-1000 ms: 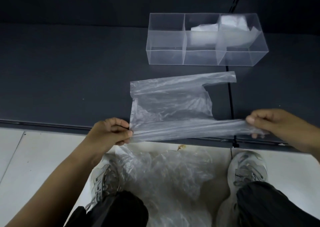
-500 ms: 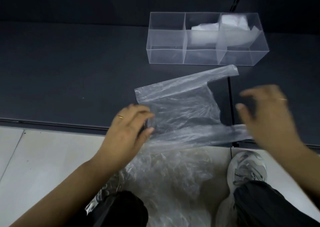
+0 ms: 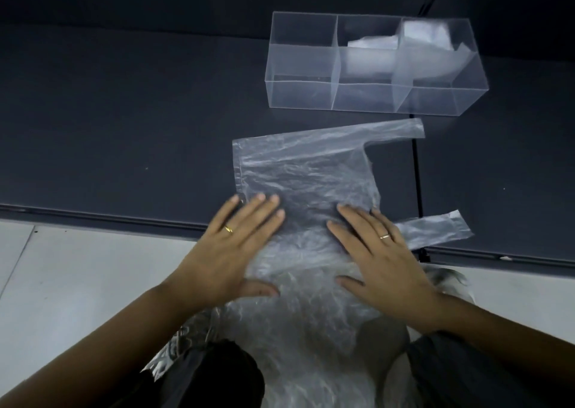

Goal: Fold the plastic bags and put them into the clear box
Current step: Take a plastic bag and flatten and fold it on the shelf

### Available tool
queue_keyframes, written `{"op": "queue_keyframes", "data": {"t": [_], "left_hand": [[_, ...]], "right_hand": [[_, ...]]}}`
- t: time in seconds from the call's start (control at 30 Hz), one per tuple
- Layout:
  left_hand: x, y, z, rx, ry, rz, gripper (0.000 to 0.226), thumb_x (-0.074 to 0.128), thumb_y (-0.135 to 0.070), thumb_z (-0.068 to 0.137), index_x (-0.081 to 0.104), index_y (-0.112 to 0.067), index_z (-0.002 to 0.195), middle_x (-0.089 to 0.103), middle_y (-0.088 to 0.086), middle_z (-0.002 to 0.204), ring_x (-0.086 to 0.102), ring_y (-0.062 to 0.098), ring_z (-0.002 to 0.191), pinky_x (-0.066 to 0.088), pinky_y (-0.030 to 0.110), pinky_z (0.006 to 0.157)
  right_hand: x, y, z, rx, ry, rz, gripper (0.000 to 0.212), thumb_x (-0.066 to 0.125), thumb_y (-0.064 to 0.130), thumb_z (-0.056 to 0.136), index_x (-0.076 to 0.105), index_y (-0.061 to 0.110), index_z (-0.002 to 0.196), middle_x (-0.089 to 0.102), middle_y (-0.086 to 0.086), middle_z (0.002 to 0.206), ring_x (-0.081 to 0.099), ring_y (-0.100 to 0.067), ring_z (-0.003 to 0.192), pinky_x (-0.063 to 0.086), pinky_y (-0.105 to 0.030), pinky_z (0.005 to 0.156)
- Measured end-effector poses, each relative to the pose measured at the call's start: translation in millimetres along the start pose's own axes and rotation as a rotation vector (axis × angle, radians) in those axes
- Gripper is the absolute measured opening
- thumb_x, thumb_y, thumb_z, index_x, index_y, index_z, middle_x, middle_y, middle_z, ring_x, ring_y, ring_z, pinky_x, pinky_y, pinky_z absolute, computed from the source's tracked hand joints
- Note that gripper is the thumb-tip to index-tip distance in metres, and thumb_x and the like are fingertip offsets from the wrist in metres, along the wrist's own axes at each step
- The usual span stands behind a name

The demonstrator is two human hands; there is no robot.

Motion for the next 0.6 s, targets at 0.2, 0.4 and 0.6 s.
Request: {"op": "queue_keyframes", "data": {"t": [0.2,0.4,0.6], "left_hand": [[-19,-22,-18,0.089,-0.267,-0.133,0.036,0.046,-0.011,0.094,0.06,-0.009,0.127,0.054,0.006,0.137,0.047,0.025,0.131,0.035,0.044,0.109],[-51,3,-7,-0.296,-0.198,-0.769,0.019,0.058,-0.031,0.094,0.076,-0.028,0.1,0.069,-0.018,0.11,0.056,-0.002,0.115,0.04,0.012,0.097],[-51,55,5,-0.662,0.021,-1.294,0.026,0.062,-0.044,0.077,0.076,-0.032,0.094,0.074,-0.009,0.098,0.067,0.003,0.097,0.046,0.016,0.086]], "right_hand": [[-26,-11,-8,0.046,-0.246,0.166,0.036,0.052,0.03,0.079,0.071,0.009,0.1,0.067,-0.008,0.102,0.059,-0.027,0.093,0.048,-0.042,0.078],[-55,-66,-19,0.285,-0.046,0.493,0.01,0.066,0.021,0.09,0.074,0.025,0.085,0.07,0.016,0.081,0.067,-0.006,0.076,0.045,-0.015,0.069],[-80,-141,-23,0.489,0.153,0.971,0.019,0.066,0.039,0.073,0.077,0.024,0.081,0.075,-0.001,0.078,0.066,-0.003,0.069,0.048,-0.007,0.07]]}}
Point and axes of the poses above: each hand's wrist, its own z-axis towards the middle knuckle, its own x-axis out of the palm, y = z × x, the point moved 6 cm from there along z, towards the middle knuckle
